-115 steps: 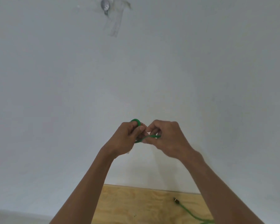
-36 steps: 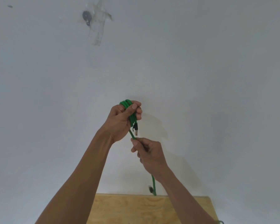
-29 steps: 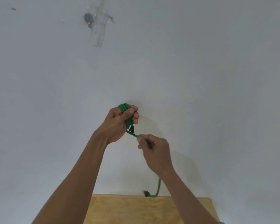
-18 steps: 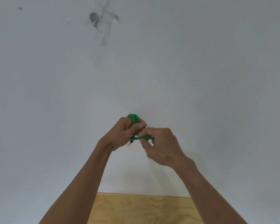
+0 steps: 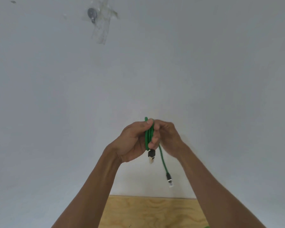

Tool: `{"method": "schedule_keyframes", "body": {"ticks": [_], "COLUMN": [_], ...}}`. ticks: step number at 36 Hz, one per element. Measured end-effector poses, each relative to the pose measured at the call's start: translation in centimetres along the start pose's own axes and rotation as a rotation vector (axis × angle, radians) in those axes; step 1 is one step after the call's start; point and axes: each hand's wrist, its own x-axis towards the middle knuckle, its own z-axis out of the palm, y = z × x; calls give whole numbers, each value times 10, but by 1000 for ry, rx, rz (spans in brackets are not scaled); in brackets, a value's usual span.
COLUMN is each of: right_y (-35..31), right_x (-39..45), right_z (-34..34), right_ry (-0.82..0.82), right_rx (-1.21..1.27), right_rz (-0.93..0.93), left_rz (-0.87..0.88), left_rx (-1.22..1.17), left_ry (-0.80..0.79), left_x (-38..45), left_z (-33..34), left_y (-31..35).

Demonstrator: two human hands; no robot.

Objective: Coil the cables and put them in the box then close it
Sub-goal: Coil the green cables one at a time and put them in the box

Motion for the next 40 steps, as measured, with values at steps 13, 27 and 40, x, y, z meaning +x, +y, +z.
{"method": "schedule_keyframes", "body": {"ticks": [13, 27, 40], "right_y": [50, -8, 17], "right_x": [-39, -48, -55], "right_z": [45, 30, 42], "right_ry": [209, -94, -138], "right_rx": [-68, -1381, -1531], "right_rz": [171, 151, 56], "left_rz": [169, 93, 255], "left_rx": [186, 630, 310], "left_ry": [312, 362, 592], "left_x": [22, 10, 22], "left_z": [-31, -52, -55], "left_y": [11, 2, -4]}}
